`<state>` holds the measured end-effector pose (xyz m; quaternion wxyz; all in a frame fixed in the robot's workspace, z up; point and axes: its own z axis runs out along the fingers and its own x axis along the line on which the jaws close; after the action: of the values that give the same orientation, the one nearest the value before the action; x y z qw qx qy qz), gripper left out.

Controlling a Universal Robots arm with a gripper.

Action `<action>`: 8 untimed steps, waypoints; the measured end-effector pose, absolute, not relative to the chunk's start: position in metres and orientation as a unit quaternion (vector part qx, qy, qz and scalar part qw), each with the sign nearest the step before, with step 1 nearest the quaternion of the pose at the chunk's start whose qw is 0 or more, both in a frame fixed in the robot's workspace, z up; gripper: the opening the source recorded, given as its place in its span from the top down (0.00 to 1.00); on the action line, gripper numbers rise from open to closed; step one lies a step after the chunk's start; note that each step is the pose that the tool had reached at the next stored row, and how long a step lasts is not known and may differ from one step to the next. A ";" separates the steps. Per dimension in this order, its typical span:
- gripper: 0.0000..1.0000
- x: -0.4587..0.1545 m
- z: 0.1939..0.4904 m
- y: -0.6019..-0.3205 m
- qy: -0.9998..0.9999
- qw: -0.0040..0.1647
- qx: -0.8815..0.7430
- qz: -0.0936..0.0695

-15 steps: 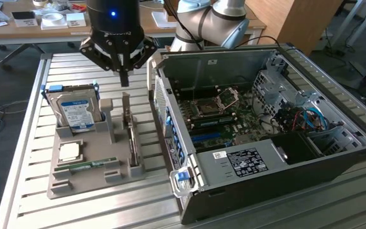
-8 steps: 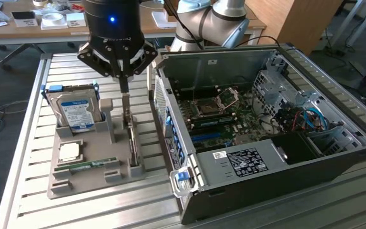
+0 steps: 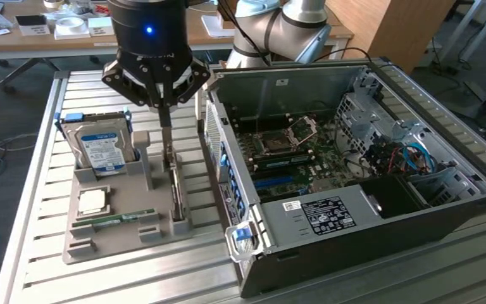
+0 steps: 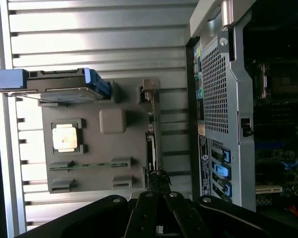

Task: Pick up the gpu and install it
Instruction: 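Reach for the gpu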

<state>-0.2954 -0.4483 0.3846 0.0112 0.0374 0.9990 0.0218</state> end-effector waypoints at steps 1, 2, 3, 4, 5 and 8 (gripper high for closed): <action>0.89 -0.295 0.385 -0.449 0.999 0.011 0.037 0.022; 0.89 -0.295 0.385 -0.449 0.999 0.011 0.037 0.022; 0.89 -0.295 0.385 -0.449 0.999 0.011 0.037 0.022; 0.89 -0.295 0.385 -0.449 0.999 0.011 0.037 0.022; 0.89 -0.295 0.385 -0.449 0.999 0.011 0.037 0.022; 0.89 -0.295 0.385 -0.449 0.999 0.011 0.037 0.022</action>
<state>-0.2954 -0.4487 0.3846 0.0111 0.0374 0.9990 0.0218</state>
